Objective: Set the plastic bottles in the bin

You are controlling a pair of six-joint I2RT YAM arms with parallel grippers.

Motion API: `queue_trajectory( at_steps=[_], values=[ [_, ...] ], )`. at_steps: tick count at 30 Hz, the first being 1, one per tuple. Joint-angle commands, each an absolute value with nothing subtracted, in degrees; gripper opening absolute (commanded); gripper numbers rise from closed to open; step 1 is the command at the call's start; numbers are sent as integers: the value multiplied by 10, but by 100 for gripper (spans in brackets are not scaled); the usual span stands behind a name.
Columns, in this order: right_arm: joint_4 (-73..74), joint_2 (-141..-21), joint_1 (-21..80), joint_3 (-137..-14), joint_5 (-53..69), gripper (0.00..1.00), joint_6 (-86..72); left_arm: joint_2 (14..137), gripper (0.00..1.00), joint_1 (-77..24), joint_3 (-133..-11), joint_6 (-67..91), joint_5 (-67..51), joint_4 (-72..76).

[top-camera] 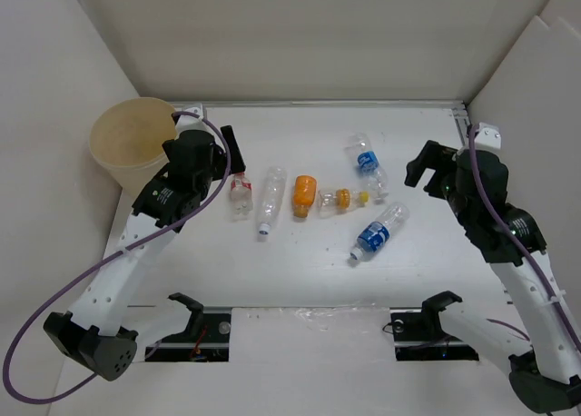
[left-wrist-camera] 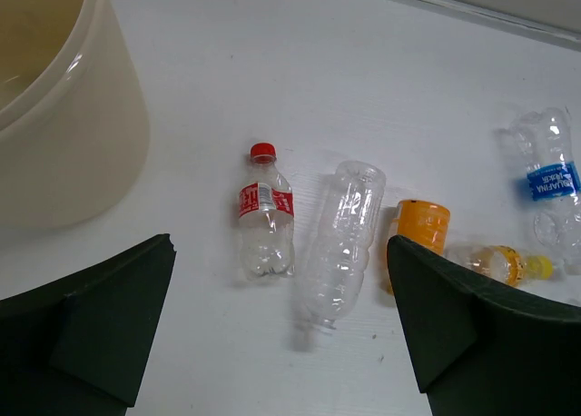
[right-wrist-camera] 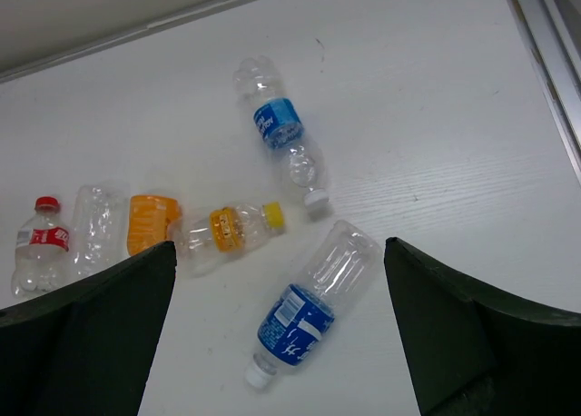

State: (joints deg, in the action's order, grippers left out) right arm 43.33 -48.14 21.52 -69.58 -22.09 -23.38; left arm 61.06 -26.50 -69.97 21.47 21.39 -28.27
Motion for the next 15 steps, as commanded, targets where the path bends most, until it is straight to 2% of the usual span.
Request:
queue_trajectory(
  at_steps=[1, 15],
  values=[
    [425, -486, 226, -705, -235, 100, -233, 603, 100, -261, -698, 214, 214, -265],
    [419, -486, 231, -699, -218, 100, -220, 603, 100, -261, -698, 214, 196, -265]
  ],
)
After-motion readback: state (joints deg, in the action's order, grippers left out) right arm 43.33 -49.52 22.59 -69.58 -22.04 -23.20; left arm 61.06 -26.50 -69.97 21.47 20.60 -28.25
